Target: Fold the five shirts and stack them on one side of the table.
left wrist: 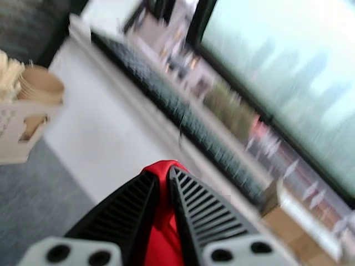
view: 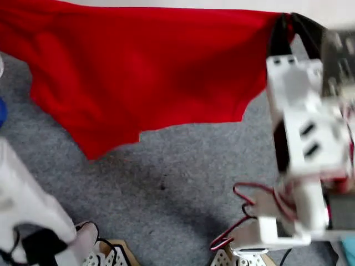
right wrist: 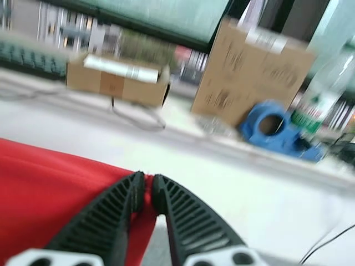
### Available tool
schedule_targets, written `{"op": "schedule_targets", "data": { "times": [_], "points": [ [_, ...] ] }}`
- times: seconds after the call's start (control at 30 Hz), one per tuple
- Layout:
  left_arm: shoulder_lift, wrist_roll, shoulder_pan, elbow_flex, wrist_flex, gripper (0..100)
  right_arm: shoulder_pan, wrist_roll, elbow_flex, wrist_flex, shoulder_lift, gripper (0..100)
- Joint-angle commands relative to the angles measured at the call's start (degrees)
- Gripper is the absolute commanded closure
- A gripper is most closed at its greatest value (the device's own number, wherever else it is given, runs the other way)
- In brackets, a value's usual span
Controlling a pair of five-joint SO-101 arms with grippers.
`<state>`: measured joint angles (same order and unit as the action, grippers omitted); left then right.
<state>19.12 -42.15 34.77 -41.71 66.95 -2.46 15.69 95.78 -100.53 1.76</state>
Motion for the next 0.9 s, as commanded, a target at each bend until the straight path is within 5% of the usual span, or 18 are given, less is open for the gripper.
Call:
{"op": "schedule_targets", "data": {
  "times": [0.0,0.13,0.43,0.63,0.87],
  "points": [
    [5.7,-3.8,6.5,-1.5,0.1,99,2.2,0.5,-1.1,-0.7,6.7,99.2],
    [8.7,-3.8,9.7,-1.4,0.5,99,2.2,-5.2,-15.1,-0.6,16.3,99.2],
    [15.7,-3.8,12.8,-1.3,1.3,99,2.2,-5.2,-43.2,-0.2,36.3,99.2],
    [15.9,-3.8,12.6,-0.7,5.5,99,2.5,-4.0,-51.7,0.0,37.2,99.2],
    [14.7,-3.7,9.6,14.0,4.6,99,2.3,-3.5,-65.4,4.9,34.7,99.2]
  ]
}}
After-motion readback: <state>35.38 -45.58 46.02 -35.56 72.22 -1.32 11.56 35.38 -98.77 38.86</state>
